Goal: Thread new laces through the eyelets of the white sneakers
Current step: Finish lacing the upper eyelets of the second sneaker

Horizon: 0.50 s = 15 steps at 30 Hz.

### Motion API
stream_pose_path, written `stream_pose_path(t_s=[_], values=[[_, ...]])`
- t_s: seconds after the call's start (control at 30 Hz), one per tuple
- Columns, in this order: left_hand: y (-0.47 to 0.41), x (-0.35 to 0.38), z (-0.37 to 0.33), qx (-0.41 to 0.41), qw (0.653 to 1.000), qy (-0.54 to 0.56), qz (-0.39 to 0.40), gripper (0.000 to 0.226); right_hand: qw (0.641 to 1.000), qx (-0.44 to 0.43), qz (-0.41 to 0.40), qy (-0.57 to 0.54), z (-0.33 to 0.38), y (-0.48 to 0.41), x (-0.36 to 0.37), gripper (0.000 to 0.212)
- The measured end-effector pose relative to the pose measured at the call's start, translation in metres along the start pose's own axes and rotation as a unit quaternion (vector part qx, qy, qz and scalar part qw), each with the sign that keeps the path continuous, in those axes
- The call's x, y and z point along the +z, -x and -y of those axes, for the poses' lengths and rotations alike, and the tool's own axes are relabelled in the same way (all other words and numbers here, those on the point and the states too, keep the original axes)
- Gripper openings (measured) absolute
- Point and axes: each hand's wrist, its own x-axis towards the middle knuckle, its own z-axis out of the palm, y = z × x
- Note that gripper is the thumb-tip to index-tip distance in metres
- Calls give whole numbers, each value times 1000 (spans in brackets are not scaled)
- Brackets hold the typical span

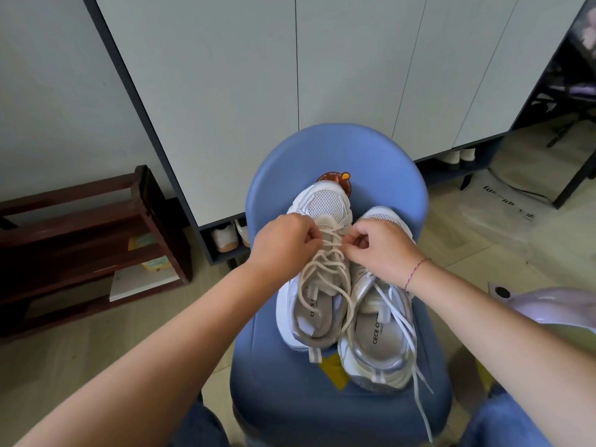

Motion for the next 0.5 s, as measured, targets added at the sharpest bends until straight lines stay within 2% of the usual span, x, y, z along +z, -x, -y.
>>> stream_pose_path(t_s=[0.2, 0.33, 0.4, 0.5], values=[[6, 7, 10, -29, 998, 49, -9, 12, 1000, 0, -8, -12, -1, 1, 2, 9], [8, 6, 17, -48, 989, 140, -11, 7, 999, 3, -13, -32, -5, 1, 2, 11], [12, 2, 19, -52, 980, 190, -18, 11, 998, 6, -23, -53, -5, 3, -2, 8], [18, -4, 18, -37, 978, 206, -8, 17, 997, -12, -37, -64, 2, 6, -4, 8]])
